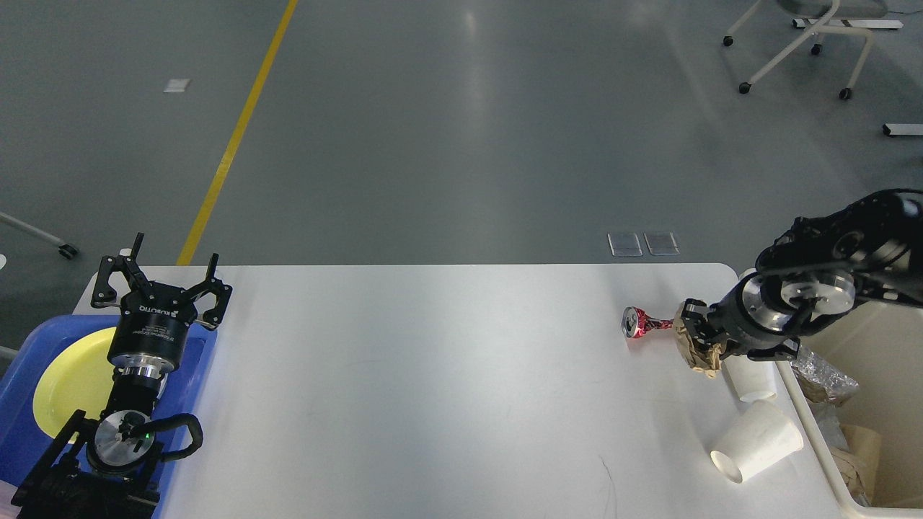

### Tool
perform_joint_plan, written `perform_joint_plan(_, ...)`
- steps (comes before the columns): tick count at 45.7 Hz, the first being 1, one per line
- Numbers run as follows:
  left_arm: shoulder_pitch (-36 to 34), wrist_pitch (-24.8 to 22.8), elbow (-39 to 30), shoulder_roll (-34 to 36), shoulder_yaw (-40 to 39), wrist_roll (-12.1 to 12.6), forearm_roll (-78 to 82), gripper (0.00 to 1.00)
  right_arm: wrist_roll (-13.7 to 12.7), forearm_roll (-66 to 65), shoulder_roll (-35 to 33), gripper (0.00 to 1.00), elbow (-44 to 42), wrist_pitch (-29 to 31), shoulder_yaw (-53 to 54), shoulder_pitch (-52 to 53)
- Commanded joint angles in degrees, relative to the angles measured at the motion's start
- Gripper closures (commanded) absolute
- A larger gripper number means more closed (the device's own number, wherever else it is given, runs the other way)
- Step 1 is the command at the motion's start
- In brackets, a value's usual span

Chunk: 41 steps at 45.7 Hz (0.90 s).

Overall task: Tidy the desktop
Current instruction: 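Lift the paper ball and carry it into the white bin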

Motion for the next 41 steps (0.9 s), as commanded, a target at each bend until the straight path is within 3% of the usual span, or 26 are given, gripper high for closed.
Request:
perform_joint_plan(1, 0.0, 0.0, 0.0, 0.0, 0.0, 0.0, 0.0, 0.04, 0.0, 0.1, -0.1, 1.00, 4.8, 8.4, -3.3, 11.5)
perform_joint_plan(9, 0.0, 0.0, 0.0, 0.0, 0.0, 0.0, 0.0, 0.04, 0.0, 0.1, -0.1, 1.00, 11.1, 17.1, -5.7, 26.3)
perform_joint_plan(16, 0.0, 0.0, 0.0, 0.0, 0.0, 0.0, 0.0, 0.04, 0.0, 0.2, -1.2, 1.00, 17.0, 20.5, -6.4, 35.7)
perform_joint_plan(34, 0.0, 0.0, 0.0, 0.0, 0.0, 0.0, 0.0, 0.04, 0.0, 0.2, -1.5, 1.00, 17.9, 20.2, -9.3, 36.3)
perform_joint_plan(41, 0.0, 0.0, 0.0, 0.0, 0.0, 0.0, 0.0, 0.04, 0.0, 0.1, -4.4, 1.00, 17.0, 19.3, -13.0, 35.9)
